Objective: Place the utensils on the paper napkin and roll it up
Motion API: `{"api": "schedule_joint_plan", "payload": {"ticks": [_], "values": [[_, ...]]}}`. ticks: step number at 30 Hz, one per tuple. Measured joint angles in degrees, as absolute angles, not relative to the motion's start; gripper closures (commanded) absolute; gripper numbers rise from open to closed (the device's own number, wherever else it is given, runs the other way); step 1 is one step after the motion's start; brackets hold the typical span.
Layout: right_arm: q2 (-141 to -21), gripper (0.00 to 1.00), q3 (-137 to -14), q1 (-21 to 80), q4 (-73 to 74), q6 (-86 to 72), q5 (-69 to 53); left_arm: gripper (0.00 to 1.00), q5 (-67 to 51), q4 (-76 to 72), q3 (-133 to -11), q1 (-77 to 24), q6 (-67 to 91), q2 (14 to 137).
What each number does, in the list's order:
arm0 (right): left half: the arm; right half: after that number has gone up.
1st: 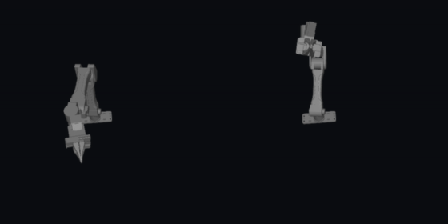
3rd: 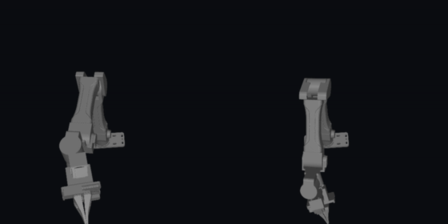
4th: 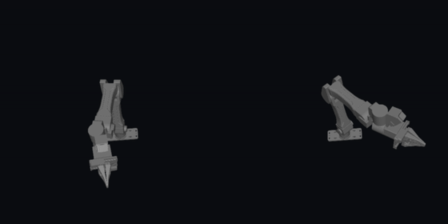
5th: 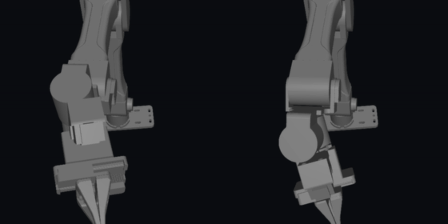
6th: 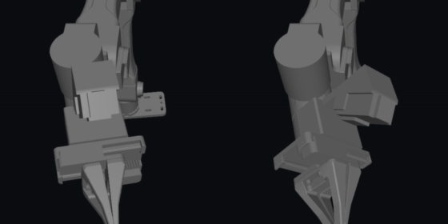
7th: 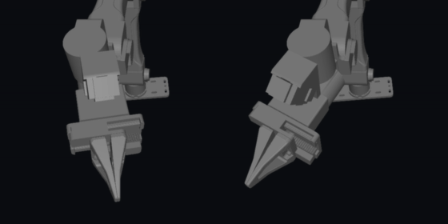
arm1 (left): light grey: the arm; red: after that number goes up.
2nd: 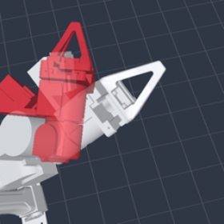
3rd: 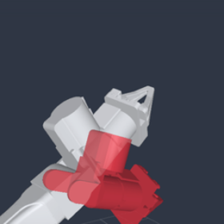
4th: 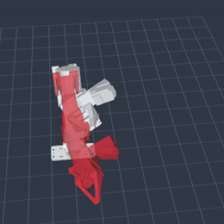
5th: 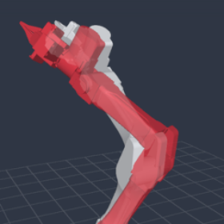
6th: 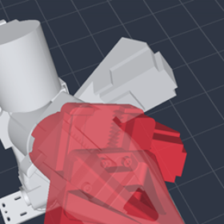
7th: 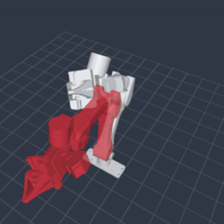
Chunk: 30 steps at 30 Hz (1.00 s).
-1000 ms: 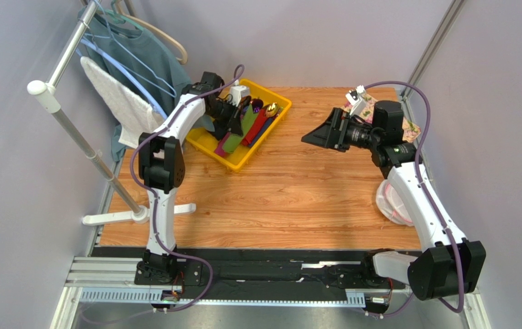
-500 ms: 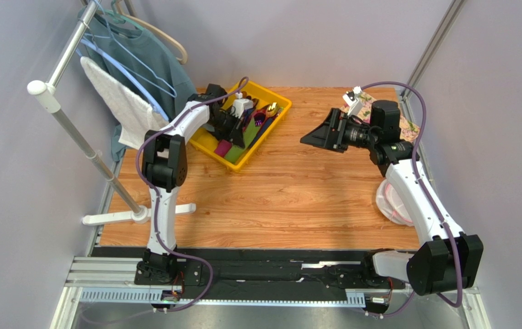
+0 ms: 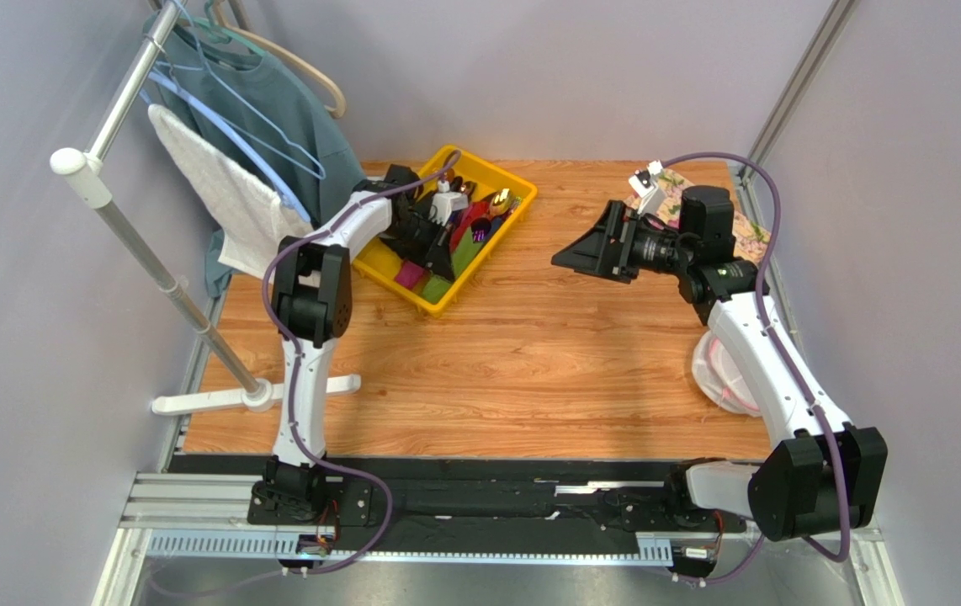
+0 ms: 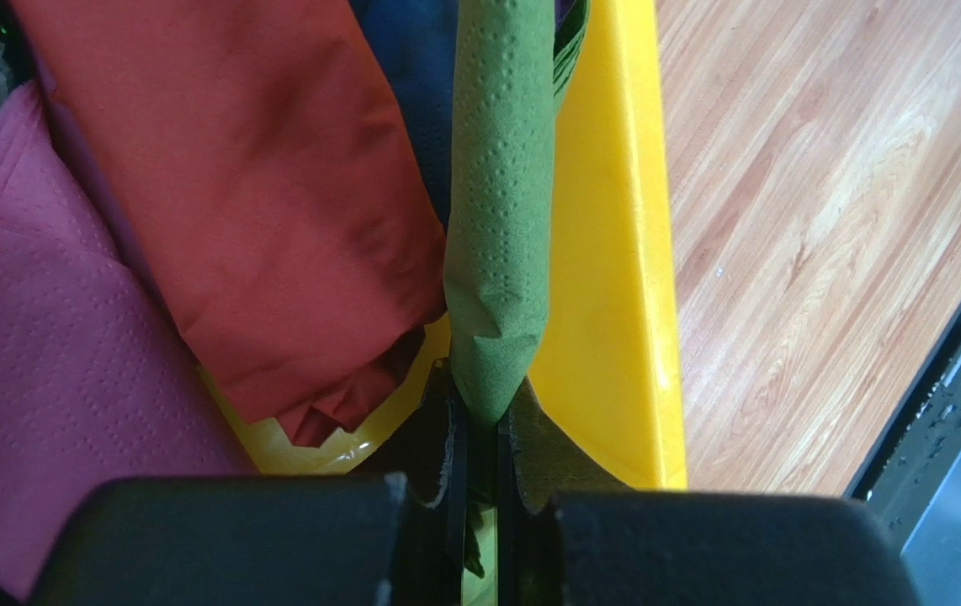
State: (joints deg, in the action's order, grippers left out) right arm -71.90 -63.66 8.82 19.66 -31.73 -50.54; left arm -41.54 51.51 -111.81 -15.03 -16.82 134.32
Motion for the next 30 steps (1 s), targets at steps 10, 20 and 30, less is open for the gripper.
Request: {"api": "schedule_joint_plan", "payload": {"ticks": [10,20,30], "values": [[-72.03,0.01,-63.66,8.82,19.46,-32.10,-51.13,0.68,-40.40,51.79,-112.14,-15.03,-16.56,134.80],[-72.03,0.01,-63.66,8.82,19.46,-32.86,-51.57,0.60,-37.15,50.13,-110.45,-15.00,-13.93,132.44],[-72.01,0.01,-63.66,8.82,19.46,-33.17,-51.62,0.52,-32.21,44.60,-105.41,-15.00,-11.57,124.03]]}}
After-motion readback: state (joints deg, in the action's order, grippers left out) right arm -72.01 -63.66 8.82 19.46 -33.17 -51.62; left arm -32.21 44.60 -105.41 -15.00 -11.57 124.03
